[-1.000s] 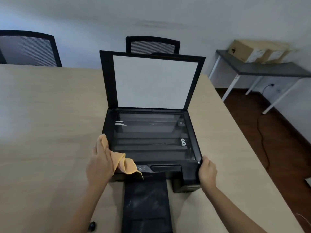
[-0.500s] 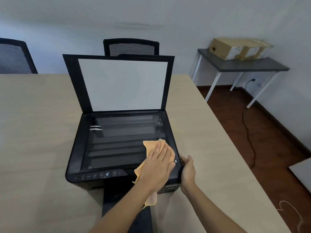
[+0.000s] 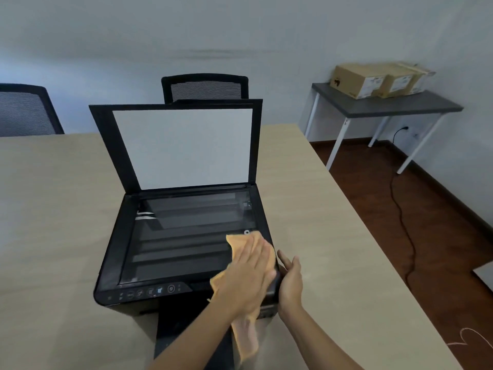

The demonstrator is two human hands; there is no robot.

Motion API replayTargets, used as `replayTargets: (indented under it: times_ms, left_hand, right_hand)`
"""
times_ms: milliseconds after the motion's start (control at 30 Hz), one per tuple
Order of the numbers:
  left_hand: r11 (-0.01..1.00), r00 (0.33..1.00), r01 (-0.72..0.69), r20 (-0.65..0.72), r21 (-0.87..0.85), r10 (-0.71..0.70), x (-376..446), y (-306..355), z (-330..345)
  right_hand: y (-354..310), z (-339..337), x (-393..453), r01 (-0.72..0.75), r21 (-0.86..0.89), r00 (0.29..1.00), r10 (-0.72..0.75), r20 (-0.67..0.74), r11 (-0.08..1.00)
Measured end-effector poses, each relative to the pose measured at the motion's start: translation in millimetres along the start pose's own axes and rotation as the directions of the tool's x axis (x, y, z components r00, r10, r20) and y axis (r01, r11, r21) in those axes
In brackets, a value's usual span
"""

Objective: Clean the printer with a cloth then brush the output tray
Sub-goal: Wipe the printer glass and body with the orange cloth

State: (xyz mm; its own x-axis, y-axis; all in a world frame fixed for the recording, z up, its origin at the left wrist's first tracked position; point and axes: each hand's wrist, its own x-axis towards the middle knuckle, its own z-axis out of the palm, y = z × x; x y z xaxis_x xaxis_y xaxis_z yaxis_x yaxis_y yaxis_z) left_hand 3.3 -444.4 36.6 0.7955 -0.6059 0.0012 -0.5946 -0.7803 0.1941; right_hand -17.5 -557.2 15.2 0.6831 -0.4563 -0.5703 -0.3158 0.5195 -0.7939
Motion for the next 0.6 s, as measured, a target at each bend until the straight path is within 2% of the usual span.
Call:
replayTargets:
  times_ms: [67, 167, 233, 333, 433, 467, 533, 600]
  left_hand:
    - [0.995, 0.996, 0.090, 0.026, -0.036, -0.089, 41, -18, -1]
    - [0.981, 0.979, 0.196, 0.061, 0.007, -0.196, 100, -43, -4]
    - [0.980, 0.978, 0.197, 0.057, 0.036, -0.199, 115, -49, -6]
    - [0.998, 0.997, 0.045, 0.063, 0.049, -0.048, 94, -41, -6]
    - [0.996, 0.994, -0.082, 0.066, -0.036, 0.084, 46, -31, -5]
    - [0.990, 0.990, -0.140, 0.018, -0.018, 0.140, 32, -27, -5]
    - [0.960, 0.960, -0.252, -0.092, 0.123, 0.264, 6, -19, -3]
    - [0.941, 0.944, -0.311, -0.073, 0.133, 0.322, -13, -14, 6]
  right_hand:
    - [3, 1, 2, -0.001, -0.018, 1.000, 0.001, -0.016, 1.000]
    - [6, 1, 5, 0.017, -0.056, 1.000, -0.017, -0.015, 0.998]
    - [8, 2, 6, 0.033, -0.064, 0.999, -0.035, -0.037, 0.997]
    - [12, 0, 9, 0.031, -0.025, 0.998, -0.032, -0.045, 0.999]
    - [8, 1, 5, 0.006, 0.049, 0.997, -0.002, -0.080, 0.999]
    - [6, 1, 4, -0.006, 0.083, 0.996, 0.014, -0.088, 0.996]
    - [0, 0, 2, -0.016, 0.127, 0.996, 0.027, -0.080, 0.992]
    - [-4, -2, -1, -0.039, 0.143, 0.995, 0.052, -0.087, 0.989]
